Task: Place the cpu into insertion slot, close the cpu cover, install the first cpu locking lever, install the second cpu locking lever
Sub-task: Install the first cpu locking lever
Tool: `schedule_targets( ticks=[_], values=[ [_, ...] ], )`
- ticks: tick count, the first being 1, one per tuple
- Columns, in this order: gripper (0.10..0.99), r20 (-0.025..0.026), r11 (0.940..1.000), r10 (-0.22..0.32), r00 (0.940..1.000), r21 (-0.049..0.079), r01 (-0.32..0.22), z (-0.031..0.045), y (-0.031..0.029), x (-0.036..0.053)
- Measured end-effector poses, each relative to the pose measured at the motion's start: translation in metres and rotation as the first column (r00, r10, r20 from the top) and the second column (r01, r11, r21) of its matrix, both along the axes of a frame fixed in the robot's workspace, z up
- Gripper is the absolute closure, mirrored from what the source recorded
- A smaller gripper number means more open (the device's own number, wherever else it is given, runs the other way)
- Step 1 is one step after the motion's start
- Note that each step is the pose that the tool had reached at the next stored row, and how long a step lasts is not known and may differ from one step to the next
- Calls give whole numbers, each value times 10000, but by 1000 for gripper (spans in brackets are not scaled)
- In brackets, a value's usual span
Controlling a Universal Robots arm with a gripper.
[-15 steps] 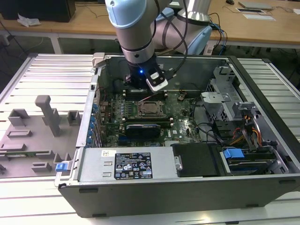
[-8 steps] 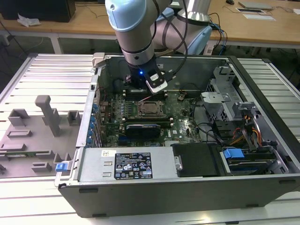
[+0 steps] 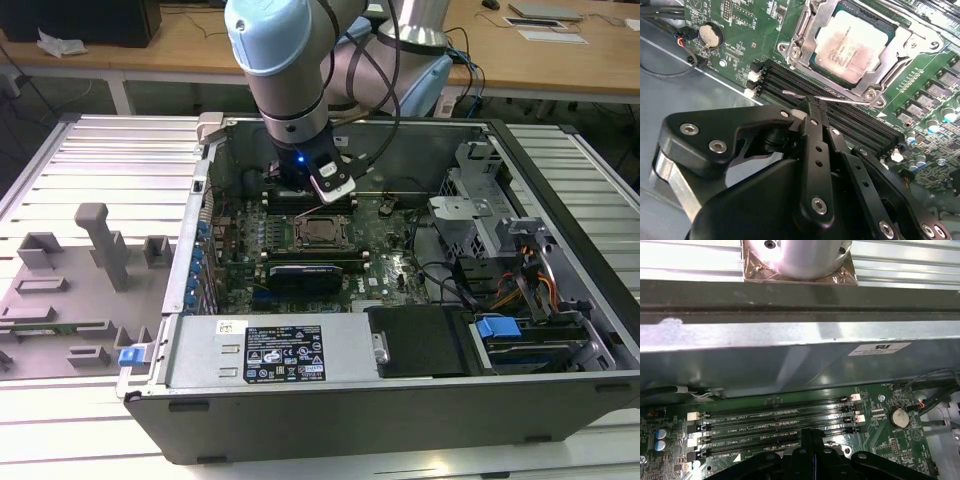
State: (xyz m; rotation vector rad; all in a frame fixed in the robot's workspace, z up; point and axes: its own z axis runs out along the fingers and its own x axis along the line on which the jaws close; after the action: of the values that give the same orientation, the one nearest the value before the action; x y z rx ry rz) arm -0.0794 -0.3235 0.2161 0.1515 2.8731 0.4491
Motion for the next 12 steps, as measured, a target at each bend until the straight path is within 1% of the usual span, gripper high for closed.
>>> schedule_targets(
  ticks=[4, 5, 6, 7, 8, 9, 12],
  values=[
    [980, 3, 10000, -3, 10000, 5, 3, -2, 1, -1],
    [980, 84, 10000, -7, 10000, -17, 7, -7, 1, -4],
    [980, 216, 10000, -16, 9998, -34, 17, -11, 1, -7],
    [980, 282, 10000, -23, 9996, -37, 24, -13, 1, -8],
    [980, 378, 10000, -38, 9993, -35, 40, -18, 2, -8],
    [980, 384, 9999, -130, 9992, -37, 132, -27, 3, -8],
    [980, 383, 9986, -535, 9978, -37, 537, -46, 3, -8]
  ],
)
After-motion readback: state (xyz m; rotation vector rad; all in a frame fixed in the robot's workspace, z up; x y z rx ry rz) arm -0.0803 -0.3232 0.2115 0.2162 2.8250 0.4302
